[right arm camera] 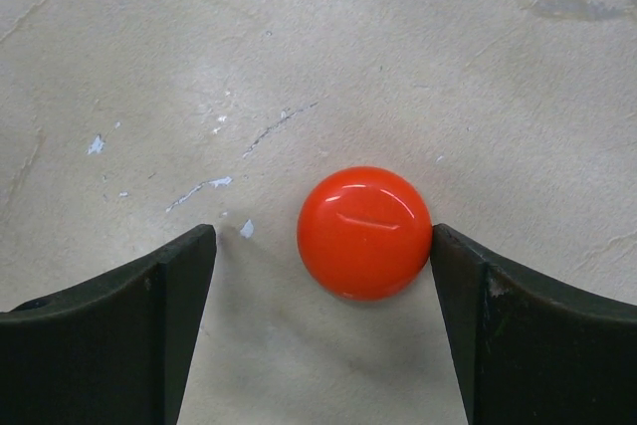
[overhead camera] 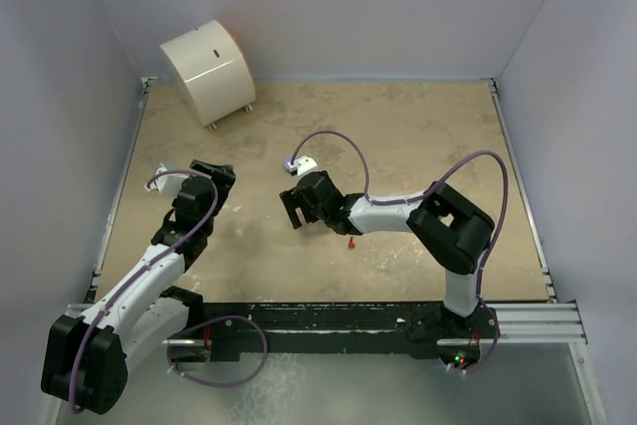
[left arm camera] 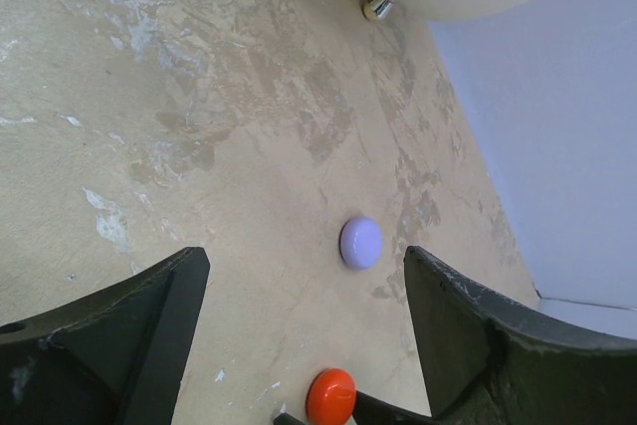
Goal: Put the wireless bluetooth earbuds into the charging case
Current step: Pick up the charging case at the center of the board.
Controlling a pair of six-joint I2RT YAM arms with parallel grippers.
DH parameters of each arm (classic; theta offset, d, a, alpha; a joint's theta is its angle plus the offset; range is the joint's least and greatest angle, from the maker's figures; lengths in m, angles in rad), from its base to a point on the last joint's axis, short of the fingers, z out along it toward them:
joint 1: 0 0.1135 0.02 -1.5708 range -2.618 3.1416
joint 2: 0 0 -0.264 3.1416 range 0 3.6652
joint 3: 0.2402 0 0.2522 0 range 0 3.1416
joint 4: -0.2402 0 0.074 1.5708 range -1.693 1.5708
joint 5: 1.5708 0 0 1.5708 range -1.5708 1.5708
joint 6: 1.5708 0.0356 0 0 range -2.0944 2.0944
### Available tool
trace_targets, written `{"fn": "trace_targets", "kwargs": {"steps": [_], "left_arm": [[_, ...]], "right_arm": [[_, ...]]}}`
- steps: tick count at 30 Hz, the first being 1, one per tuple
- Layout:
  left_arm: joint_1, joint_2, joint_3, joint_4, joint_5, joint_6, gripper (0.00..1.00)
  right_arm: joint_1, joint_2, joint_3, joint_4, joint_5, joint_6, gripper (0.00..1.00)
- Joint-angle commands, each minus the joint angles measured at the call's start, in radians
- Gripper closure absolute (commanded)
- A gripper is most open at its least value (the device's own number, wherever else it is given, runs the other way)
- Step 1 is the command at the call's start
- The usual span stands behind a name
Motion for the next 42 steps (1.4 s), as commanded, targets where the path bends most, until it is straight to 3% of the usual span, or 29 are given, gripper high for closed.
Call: {"fn": "trace_targets", "kwargs": {"steps": [1, 8, 30, 34, 39, 42], "left_arm": [[0.012, -0.017, -0.003, 0.025, -0.003, 0.002, 0.22], [0.013, -0.011, -0.006, 0.031, 0.001, 0.002, 0.22], [0.016, 0.003, -0.005, 0.051, 0.016, 0.004, 0.22], [0.017, 0.014, -0.005, 0.073, 0.034, 0.005, 0.24], [0.017, 0.041, -0.006, 0.127, 0.102, 0.010, 0.25], [0.017, 0.050, -0.015, 0.176, 0.146, 0.016, 0.25]], "right_arm": [[0.008, -0.005, -0.001, -0.040, 0.063, 0.055, 0.11], [0.008, 0.019, -0.008, -0.057, 0.095, 0.092, 0.15], [0.008, 0.042, -0.020, -0.062, 0.077, 0.090, 0.48], [0.008, 0.026, -0.032, -0.022, 0.079, 0.057, 0.58], [0.008, -0.004, -0.037, 0.077, 0.050, -0.016, 0.96], [0.008, -0.032, -0.040, 0.135, 0.040, -0.059, 1.00]]}}
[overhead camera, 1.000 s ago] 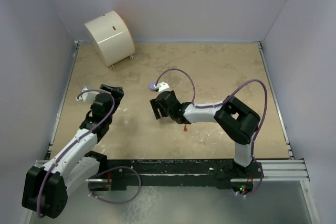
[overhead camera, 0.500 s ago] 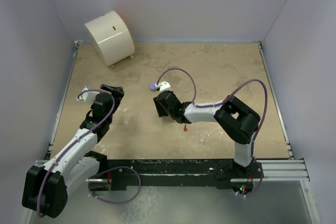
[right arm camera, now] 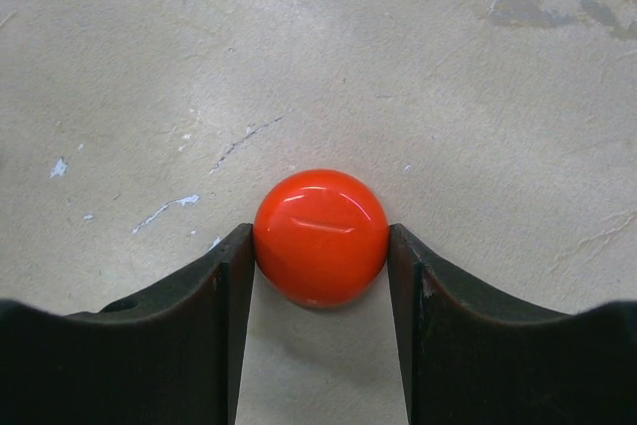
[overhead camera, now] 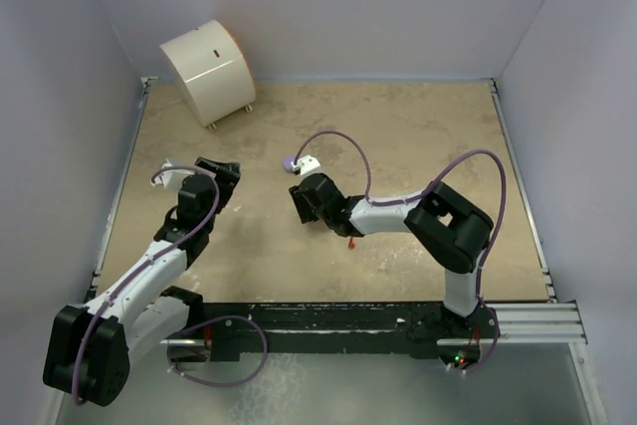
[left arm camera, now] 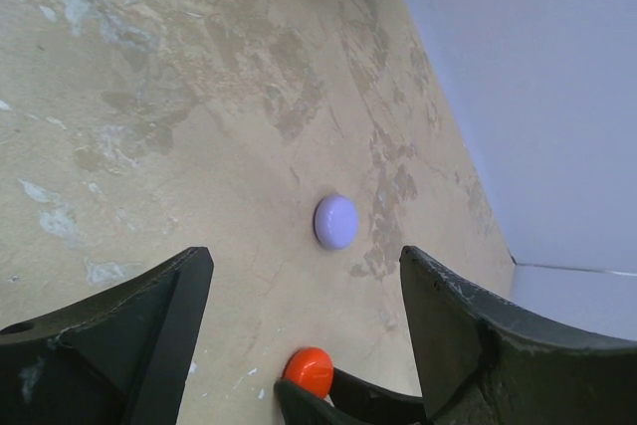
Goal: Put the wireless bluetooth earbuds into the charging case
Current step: Pick up the charging case at the center of the board.
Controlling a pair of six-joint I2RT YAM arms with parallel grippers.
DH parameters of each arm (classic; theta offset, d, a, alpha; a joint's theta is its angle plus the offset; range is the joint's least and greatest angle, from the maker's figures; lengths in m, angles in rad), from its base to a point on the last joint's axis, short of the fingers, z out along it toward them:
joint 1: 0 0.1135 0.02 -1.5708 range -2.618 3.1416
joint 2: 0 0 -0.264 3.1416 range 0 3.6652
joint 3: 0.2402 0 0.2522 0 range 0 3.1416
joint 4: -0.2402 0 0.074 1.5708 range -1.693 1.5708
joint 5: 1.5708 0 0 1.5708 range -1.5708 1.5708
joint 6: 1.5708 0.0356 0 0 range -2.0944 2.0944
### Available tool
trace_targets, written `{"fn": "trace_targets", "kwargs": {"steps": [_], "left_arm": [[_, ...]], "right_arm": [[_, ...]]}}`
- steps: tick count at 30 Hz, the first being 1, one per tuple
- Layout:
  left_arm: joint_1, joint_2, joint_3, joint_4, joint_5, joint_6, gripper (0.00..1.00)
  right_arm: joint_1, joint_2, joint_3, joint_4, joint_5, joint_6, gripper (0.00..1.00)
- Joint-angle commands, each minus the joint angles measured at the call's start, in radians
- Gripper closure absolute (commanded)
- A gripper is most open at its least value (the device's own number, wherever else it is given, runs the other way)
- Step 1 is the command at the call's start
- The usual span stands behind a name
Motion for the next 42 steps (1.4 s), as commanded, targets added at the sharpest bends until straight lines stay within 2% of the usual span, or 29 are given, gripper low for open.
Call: {"fn": "trace_targets", "kwargs": {"steps": [1, 8, 18, 22, 28, 42], "left_arm": [[0.009, 0.008, -0.020, 0.124, 0.083, 0.016, 0.25], [0.010, 0.014, -0.092, 0.277, 0.172, -0.007, 0.27], [0.008, 0.146, -0.176, 0.616, 0.315, -0.048, 0.31], [0.006, 0.207, -0.189, 0.726, 0.342, -0.065, 0.33], [-0.009, 0.246, -0.187, 0.801, 0.344, -0.067, 0.35], [-0.110, 0.302, -0.166, 0.938, 0.262, -0.036, 0.35]], "right_arm": [[0.001, -0.053, -0.018, 0.103, -0.039, -0.085, 1.00], [0.001, -0.164, -0.120, 0.328, -0.108, -0.206, 1.00], [0.001, -0.281, -0.228, 0.488, -0.253, -0.292, 1.00], [0.001, -0.286, -0.223, 0.485, -0.265, -0.294, 1.00], [0.001, -0.269, -0.197, 0.475, -0.294, -0.285, 1.00], [0.001, -0.207, -0.004, 0.337, -0.379, -0.138, 1.00]]}}
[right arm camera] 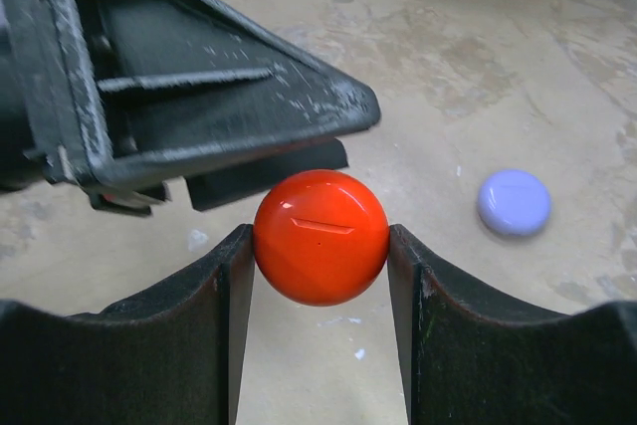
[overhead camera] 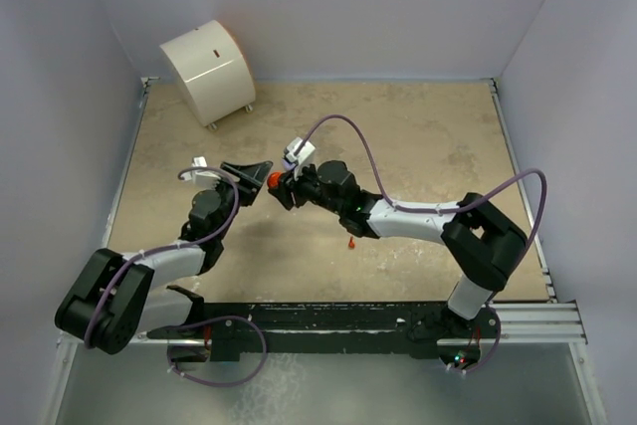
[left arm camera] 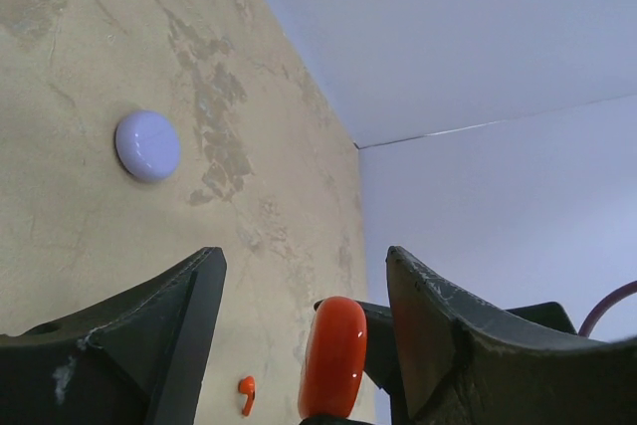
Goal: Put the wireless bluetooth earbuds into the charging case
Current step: Pick up the charging case at the center of the board.
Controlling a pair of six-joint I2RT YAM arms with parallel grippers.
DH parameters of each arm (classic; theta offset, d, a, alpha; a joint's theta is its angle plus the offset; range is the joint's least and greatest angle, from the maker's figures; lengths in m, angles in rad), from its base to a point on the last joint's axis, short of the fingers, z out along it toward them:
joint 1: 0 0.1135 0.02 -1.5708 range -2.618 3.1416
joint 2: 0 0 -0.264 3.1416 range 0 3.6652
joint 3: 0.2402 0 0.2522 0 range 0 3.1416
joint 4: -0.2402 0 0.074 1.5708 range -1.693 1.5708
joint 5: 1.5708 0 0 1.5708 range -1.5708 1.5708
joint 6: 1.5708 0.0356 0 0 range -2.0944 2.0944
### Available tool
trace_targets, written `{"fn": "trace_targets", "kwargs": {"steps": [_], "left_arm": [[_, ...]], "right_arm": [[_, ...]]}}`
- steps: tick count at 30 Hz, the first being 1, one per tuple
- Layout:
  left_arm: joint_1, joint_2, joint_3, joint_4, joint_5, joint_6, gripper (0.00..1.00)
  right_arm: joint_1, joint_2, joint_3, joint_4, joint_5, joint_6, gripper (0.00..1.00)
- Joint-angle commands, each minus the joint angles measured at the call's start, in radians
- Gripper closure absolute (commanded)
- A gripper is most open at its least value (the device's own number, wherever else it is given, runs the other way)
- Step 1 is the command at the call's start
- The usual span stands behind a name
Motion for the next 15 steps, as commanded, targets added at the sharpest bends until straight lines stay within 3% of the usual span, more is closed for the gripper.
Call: {"fn": "trace_targets", "kwargs": {"steps": [1, 15], "left_arm": [[-0.018, 0.022, 0.023, 0.120, -0.033, 0.019, 0.35], [-0.057, 0.029, 0.047, 0.144, -0.039, 0.050, 0.45]], "right_arm": [[0.000, -0.001, 0.077, -0.030, -0.048, 0.065, 1.00], [-0.009, 0.014, 0.135, -0.107, -0.053, 0.092, 1.00]]}}
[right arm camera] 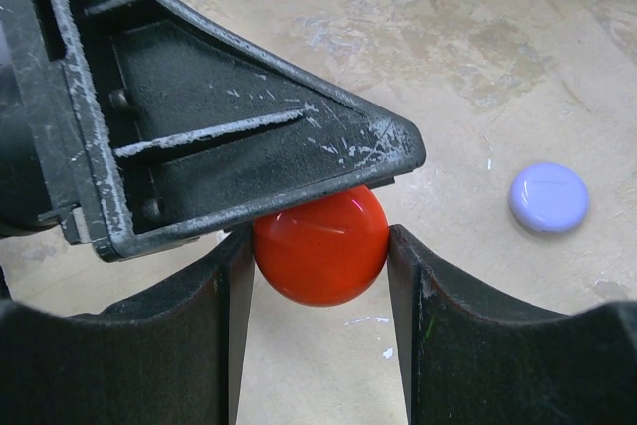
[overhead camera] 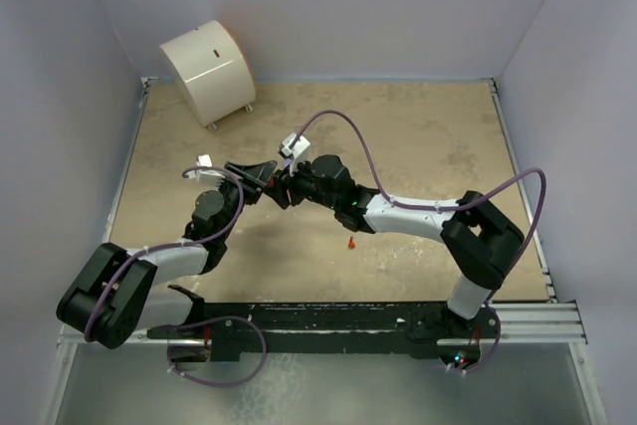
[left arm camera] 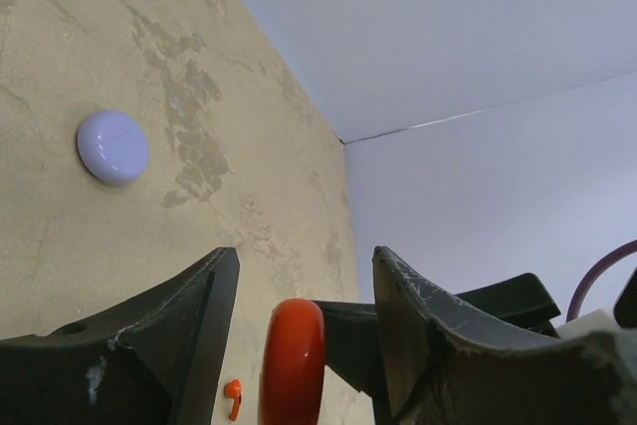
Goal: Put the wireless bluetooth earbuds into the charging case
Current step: Pick up the charging case at the center of the board.
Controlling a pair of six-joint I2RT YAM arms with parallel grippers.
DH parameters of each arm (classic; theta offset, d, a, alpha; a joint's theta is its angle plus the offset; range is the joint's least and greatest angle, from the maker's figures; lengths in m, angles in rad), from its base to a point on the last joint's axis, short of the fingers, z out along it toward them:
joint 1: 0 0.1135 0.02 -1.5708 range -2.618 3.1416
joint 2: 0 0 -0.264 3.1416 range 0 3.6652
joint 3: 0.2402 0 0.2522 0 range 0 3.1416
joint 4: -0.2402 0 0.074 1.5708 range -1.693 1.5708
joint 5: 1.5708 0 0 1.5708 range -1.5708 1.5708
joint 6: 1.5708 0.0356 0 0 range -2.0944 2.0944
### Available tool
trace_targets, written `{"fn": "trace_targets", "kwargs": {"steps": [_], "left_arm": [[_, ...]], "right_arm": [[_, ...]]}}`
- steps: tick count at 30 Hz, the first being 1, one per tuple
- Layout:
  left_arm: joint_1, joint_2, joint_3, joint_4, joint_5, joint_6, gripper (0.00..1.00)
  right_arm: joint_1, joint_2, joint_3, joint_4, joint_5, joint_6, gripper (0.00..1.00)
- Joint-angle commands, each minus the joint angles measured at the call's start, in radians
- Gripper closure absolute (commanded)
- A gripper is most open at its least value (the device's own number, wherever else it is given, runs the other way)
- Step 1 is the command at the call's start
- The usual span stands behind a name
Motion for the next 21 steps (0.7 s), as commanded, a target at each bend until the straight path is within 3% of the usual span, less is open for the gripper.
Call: {"fn": "trace_targets", "kwargs": {"steps": [1, 10, 21], "left_arm": [[-0.011, -0.010, 0.039, 0.067, -0.013, 0.033, 0.46], [-0.014, -0.024, 0.041, 0.051, -0.016, 0.045, 0.61], [-0.016, -0.018, 0.041, 0.046, -0.007, 0.052, 0.63]], "right_arm": [[-0.009, -0.004, 0.046, -0.001, -0.009, 0.020, 1.00], [-0.016, -0.007, 0.049, -0.009, -0.008, 0.022, 1.00], [-0.022, -0.013, 0.055, -0.012, -0.011, 0.016, 1.00]]}}
